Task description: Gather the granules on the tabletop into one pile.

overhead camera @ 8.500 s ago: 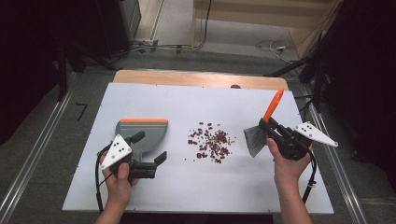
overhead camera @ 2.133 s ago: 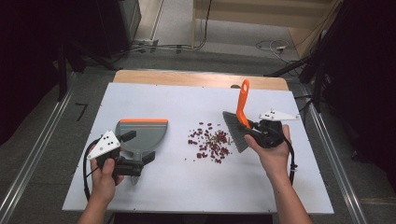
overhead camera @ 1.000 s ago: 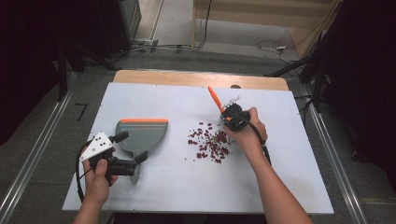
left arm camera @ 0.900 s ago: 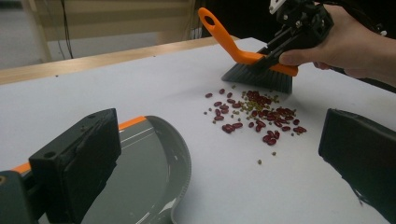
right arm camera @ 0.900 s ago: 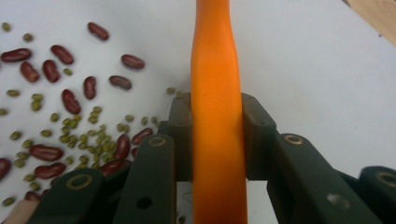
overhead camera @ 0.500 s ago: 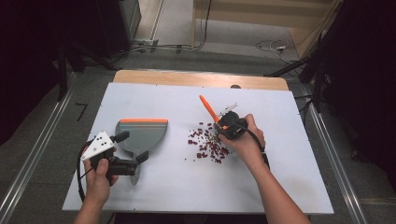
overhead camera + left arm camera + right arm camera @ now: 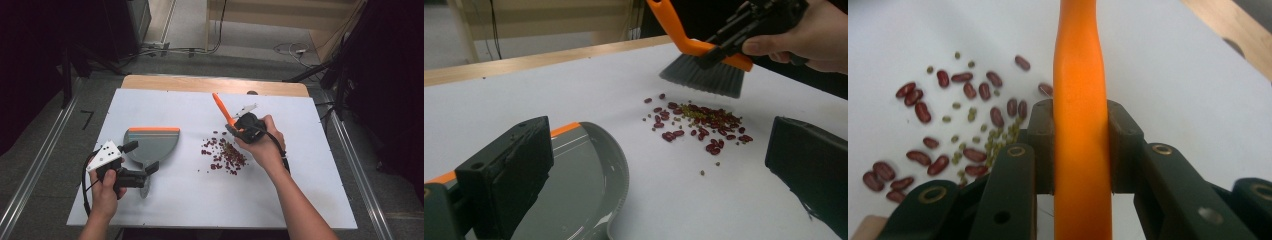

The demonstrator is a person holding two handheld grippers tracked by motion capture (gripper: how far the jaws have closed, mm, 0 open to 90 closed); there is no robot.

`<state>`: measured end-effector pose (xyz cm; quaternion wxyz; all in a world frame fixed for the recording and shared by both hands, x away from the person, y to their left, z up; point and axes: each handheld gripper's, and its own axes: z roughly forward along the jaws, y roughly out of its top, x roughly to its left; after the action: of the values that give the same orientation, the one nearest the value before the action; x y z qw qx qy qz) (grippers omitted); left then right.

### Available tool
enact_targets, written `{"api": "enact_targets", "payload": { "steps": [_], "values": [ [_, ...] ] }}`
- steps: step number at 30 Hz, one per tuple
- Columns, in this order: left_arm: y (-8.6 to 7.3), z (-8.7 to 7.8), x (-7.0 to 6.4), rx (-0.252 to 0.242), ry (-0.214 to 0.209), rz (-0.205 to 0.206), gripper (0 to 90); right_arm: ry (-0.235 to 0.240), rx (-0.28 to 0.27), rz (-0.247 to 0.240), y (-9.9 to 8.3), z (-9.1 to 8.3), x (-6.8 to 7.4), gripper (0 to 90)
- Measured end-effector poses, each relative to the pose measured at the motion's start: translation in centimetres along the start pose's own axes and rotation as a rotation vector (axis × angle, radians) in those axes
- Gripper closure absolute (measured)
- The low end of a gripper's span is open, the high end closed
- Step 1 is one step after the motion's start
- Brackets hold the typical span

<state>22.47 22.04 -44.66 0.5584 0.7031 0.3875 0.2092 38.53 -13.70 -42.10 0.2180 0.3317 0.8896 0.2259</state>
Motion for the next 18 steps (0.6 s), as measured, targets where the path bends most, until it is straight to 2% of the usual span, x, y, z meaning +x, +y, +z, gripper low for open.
{"api": "enact_targets", "payload": {
  "steps": [2, 5, 6, 7, 10, 13, 14, 17, 18],
  "values": [
    [0.0, 0.0, 0.0, 0.000, 0.000, 0.001, 0.0, -0.003, 0.002, 0.000, 0.4, 0.3, 0.0, 68.9],
    [0.0, -0.1, 0.1, -0.003, -0.001, 0.000, 0.0, -0.014, 0.025, -0.075, 1.8, 2.1, -0.3, 68.9],
    [0.0, -0.1, 0.1, -0.002, 0.001, 0.000, 0.0, -0.014, 0.025, -0.075, 1.8, 2.1, -0.3, 68.9],
    [0.0, -0.1, 0.1, -0.005, -0.001, -0.003, 0.0, -0.023, 0.038, -0.082, 2.3, 3.2, -0.6, 68.9],
    [0.0, -0.1, 0.1, -0.003, -0.002, -0.004, 0.0, -0.045, 0.048, -0.092, 2.6, 4.3, -0.6, 68.9],
    [-0.1, -0.1, 0.2, -0.001, -0.004, -0.002, 0.0, -0.018, 0.044, -0.105, 2.6, 4.7, -0.4, 68.9],
    [-0.1, -0.1, 0.2, 0.000, -0.005, -0.002, 0.0, -0.011, 0.051, -0.145, 2.7, 4.7, 0.3, 68.9],
    [-0.1, -0.1, 0.1, -0.001, -0.007, -0.003, 0.0, -0.004, 0.062, -0.155, 2.6, 4.6, 0.8, 68.9],
    [-0.1, 0.0, 0.1, -0.003, -0.007, -0.003, 0.0, 0.011, 0.068, -0.160, 2.4, 4.3, 1.1, 68.9]
  ]
}}
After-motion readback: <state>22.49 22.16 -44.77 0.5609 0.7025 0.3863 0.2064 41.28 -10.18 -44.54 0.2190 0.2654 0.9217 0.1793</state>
